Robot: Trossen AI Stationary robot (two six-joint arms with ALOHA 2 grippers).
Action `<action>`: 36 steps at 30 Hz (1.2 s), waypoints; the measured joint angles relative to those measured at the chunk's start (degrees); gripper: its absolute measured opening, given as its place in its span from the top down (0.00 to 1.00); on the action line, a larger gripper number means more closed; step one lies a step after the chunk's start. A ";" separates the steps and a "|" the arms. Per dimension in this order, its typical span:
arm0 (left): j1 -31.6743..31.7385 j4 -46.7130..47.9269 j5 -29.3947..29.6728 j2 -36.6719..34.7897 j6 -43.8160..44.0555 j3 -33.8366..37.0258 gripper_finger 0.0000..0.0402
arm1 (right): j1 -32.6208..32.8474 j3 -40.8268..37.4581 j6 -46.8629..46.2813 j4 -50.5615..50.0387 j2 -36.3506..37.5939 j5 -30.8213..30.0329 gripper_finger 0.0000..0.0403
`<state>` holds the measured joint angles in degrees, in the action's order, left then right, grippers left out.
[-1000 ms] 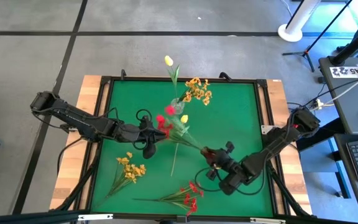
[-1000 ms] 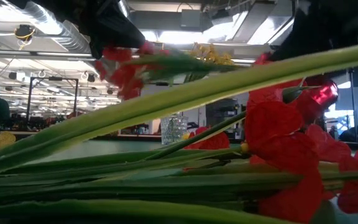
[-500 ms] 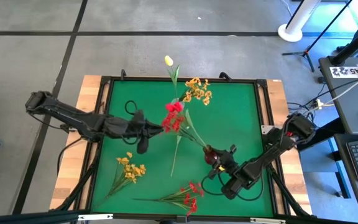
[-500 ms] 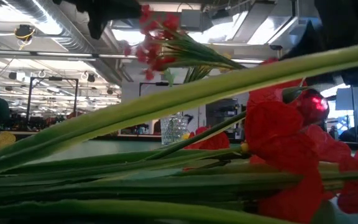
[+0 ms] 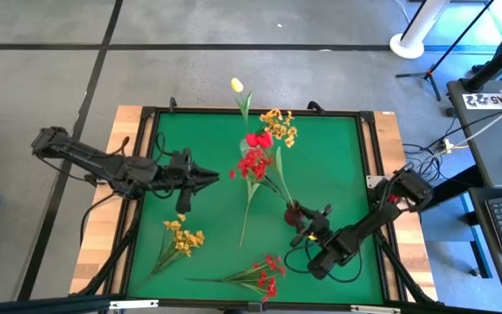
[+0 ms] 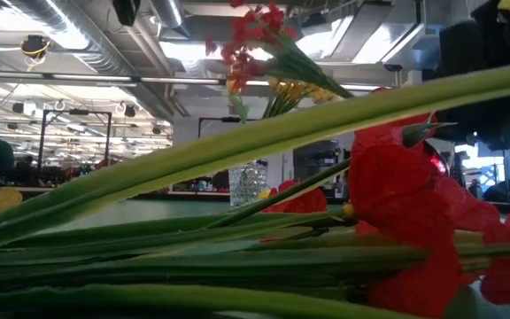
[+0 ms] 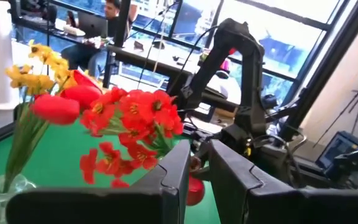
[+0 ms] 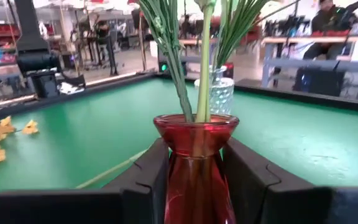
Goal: Sort flowers into vase by color
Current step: Adjust the red vase
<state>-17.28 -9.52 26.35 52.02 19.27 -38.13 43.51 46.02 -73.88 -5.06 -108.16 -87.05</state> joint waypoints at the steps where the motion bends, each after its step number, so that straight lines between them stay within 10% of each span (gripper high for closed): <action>1: -0.38 -0.02 0.02 0.13 0.02 0.00 0.86 | 0.00 0.00 -0.43 0.68 -0.76 -0.15 0.70; 36: -4.23 -19.77 -1.86 35.73 7.61 -0.02 0.86 | -3.76 0.15 -1.08 5.56 -7.17 -1.30 0.70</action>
<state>-21.52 -29.29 24.49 87.74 26.87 -38.15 39.75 46.17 -74.97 0.51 -115.33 -88.36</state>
